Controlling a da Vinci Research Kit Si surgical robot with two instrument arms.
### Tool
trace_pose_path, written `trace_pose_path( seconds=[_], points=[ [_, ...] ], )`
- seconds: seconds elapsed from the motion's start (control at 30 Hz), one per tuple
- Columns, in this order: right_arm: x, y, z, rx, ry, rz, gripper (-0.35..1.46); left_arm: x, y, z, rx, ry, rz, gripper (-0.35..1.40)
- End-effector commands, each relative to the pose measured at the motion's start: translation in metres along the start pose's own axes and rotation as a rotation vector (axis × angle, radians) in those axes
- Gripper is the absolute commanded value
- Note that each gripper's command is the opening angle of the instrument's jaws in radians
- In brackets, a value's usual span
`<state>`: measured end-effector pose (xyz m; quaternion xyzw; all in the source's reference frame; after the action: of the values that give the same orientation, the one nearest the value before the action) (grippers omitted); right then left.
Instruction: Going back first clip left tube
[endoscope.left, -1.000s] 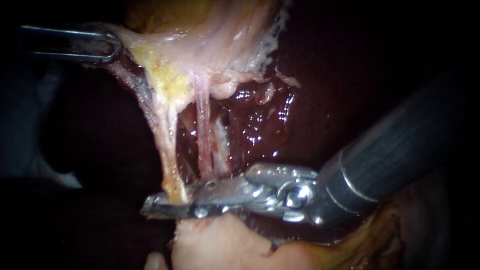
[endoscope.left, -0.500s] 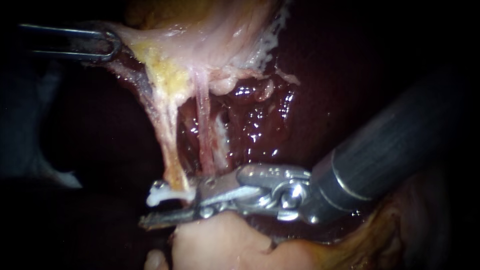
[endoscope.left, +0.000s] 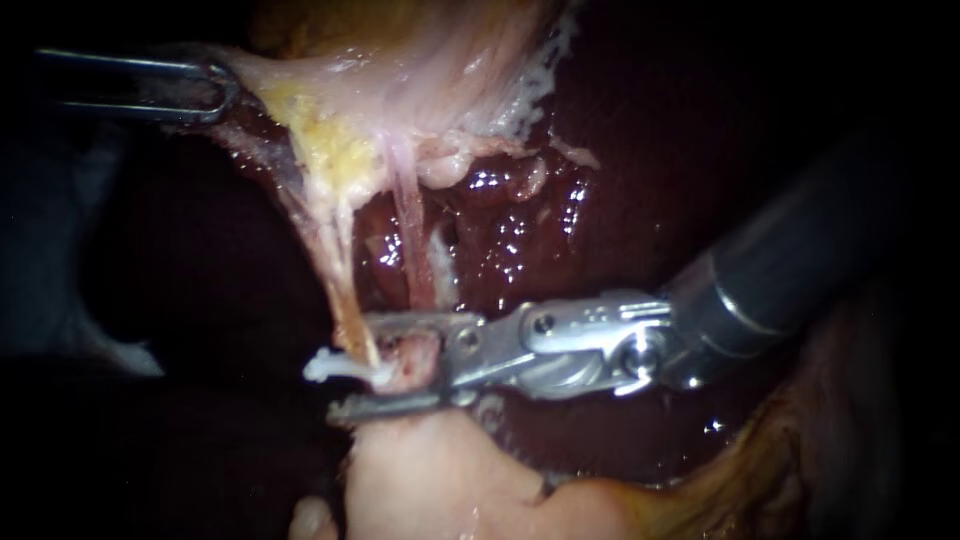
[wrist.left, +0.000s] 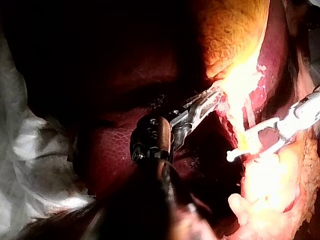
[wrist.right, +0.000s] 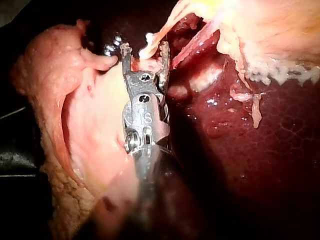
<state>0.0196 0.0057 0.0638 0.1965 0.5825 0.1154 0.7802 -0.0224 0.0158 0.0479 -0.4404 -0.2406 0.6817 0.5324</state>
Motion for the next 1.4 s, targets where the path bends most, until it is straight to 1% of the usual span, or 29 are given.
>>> trace_pose_path(
  seconds=[0.03, 0.2, 0.33, 0.47, 0.57, 0.7, 0.9, 1.03, 1.2, 1.3, 1.4],
  points=[
    [0.0002, 0.0, -0.0009, 0.001, 0.0, -0.019, 0.5, 0.0, 0.0, 0.0, -0.001, 0.0, 0.0, -0.35],
    [0.001, 0.0, -0.0061, -0.014, -0.003, -0.059, 0.5, 0.0, 0.0, -0.0001, -0.001, 0.0, 0.0, -0.35],
    [0.0013, 0.0005, -0.0103, -0.035, -0.01, -0.08, 0.5, 0.0, 0.0, -0.0001, -0.001, 0.0, 0.001, -0.35],
    [0.0014, 0.0008, -0.0133, -0.045, -0.014, -0.086, 0.5, 0.0, 0.0, -0.0001, -0.001, 0.0, 0.001, -0.35],
    [0.0012, 0.001, -0.015, -0.048, -0.016, -0.088, 0.5, 0.0, 0.0, -0.0001, -0.001, 0.0, 0.001, -0.35],
    [0.0007, 0.001, -0.0161, -0.043, -0.016, -0.09, 0.5, 0.0, 0.0, -0.0001, -0.001, 0.0, 0.001, -0.35],
    [0.0006, 0.0011, -0.0165, -0.044, -0.016, -0.09, 0.5, -0.0002, 0.0, 0.0003, 0.002, 0.002, 0.002, -0.35],
    [0.0006, 0.0011, -0.0165, -0.044, -0.016, -0.09, 0.5, -0.0008, -0.0001, 0.0018, 0.01, 0.009, 0.01, -0.35],
    [0.0006, 0.0011, -0.0165, -0.044, -0.016, -0.09, 0.5, -0.0017, -0.0005, 0.0039, 0.003, 0.012, 0.021, -0.35],
    [0.0006, 0.0011, -0.0165, -0.044, -0.016, -0.09, 0.5, -0.002, -0.0008, 0.0048, 0.003, 0.004, 0.037, -0.35],
    [0.0006, 0.0011, -0.0165, -0.044, -0.016, -0.09, 0.5, -0.0026, -0.0012, 0.0056, 0.003, -0.005, 0.043, -0.35]
  ],
)
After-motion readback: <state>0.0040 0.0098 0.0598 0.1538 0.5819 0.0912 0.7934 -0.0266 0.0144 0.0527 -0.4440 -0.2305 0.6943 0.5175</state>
